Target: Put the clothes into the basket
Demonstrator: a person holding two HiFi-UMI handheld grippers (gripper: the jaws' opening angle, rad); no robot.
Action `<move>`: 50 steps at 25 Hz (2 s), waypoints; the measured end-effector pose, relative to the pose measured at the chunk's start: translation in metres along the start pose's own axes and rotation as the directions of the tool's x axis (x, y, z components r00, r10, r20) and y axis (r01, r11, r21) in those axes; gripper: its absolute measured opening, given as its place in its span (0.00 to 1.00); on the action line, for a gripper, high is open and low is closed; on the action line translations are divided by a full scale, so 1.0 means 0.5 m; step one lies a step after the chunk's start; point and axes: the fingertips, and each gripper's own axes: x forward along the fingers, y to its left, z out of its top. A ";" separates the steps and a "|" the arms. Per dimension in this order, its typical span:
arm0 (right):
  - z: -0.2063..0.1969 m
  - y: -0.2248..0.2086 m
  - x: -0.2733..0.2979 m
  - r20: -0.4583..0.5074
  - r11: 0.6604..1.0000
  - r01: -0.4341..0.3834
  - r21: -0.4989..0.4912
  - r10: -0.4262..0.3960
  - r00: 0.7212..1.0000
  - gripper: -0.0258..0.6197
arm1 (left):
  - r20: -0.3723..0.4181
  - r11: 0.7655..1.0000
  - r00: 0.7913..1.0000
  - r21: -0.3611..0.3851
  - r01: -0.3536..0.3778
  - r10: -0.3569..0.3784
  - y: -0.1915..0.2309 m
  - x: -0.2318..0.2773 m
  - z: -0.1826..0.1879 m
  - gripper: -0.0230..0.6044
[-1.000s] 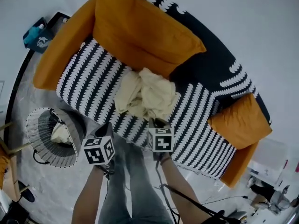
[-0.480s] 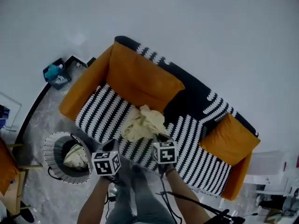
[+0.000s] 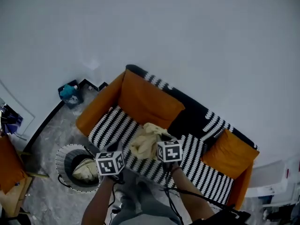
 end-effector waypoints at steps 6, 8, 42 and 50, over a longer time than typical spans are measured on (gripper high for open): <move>0.113 0.051 -0.081 0.116 0.999 -0.002 -0.048 0.007 0.993 0.09 | 0.097 1.000 0.995 0.016 -0.013 0.011 0.020 -0.082 0.084 0.03; 0.148 0.067 -0.104 0.153 0.998 -0.001 -0.061 0.011 0.988 0.09 | 0.129 1.000 0.992 0.023 -0.014 0.011 0.023 -0.106 0.111 0.03; 0.559 0.404 -0.401 0.470 0.881 -0.226 -0.415 0.421 0.776 0.09 | 0.459 0.949 0.832 -0.097 -0.301 0.311 0.125 -0.517 0.309 0.03; 0.606 0.510 -0.471 0.488 0.829 -0.284 -0.482 0.523 0.699 0.09 | 0.515 0.919 0.768 -0.119 -0.375 0.380 0.154 -0.625 0.339 0.03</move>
